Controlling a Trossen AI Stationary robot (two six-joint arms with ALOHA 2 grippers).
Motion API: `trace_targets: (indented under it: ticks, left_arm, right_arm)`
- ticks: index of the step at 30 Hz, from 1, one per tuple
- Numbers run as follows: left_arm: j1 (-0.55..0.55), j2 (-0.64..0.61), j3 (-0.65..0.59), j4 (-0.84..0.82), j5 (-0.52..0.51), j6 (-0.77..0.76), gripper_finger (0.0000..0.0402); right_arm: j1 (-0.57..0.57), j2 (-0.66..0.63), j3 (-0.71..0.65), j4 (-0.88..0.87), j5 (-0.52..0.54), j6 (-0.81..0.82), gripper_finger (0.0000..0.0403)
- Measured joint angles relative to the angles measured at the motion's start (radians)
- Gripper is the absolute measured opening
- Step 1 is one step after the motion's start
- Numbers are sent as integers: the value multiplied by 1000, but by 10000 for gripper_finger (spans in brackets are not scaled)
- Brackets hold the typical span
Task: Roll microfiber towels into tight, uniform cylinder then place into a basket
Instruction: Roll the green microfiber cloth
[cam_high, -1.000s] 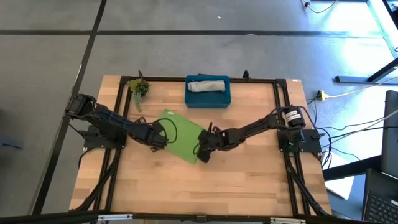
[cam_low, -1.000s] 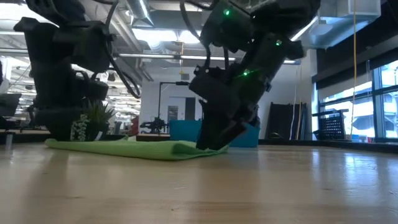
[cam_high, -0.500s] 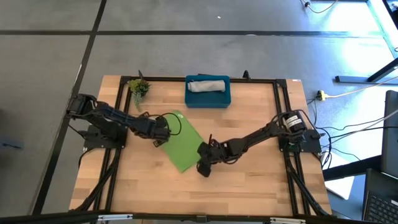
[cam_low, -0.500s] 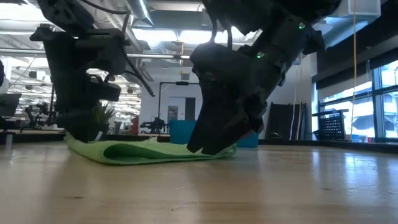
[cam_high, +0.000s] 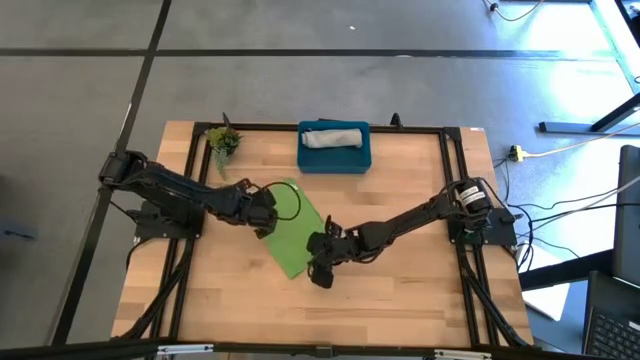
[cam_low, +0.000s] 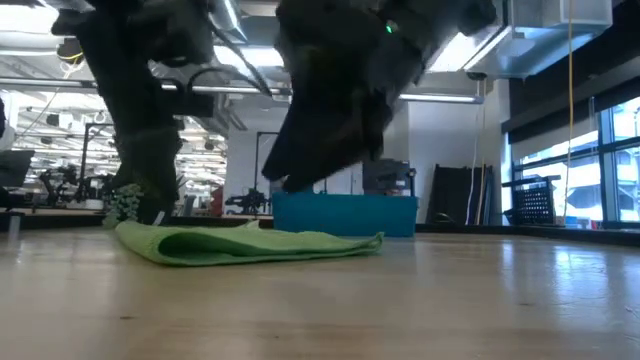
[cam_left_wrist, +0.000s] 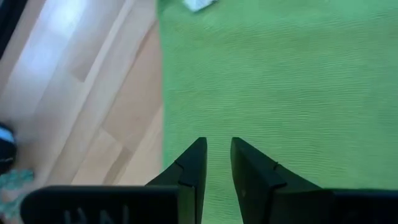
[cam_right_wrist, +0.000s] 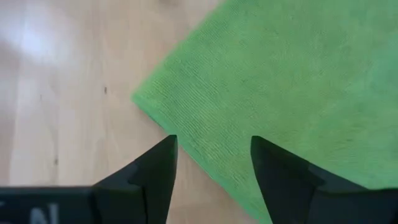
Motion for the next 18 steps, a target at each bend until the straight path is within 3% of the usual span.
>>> trace_targets:
  ticks: [8,18]
  left_arm:
    - [-130,-5,-33,19,11,-102,64]
    - [-189,6,-163,369,61,-102,64]
  right_arm:
    - [-8,-1,84,-198,253,2,205]
    - [-49,-2,-65,-176,259,178,205]
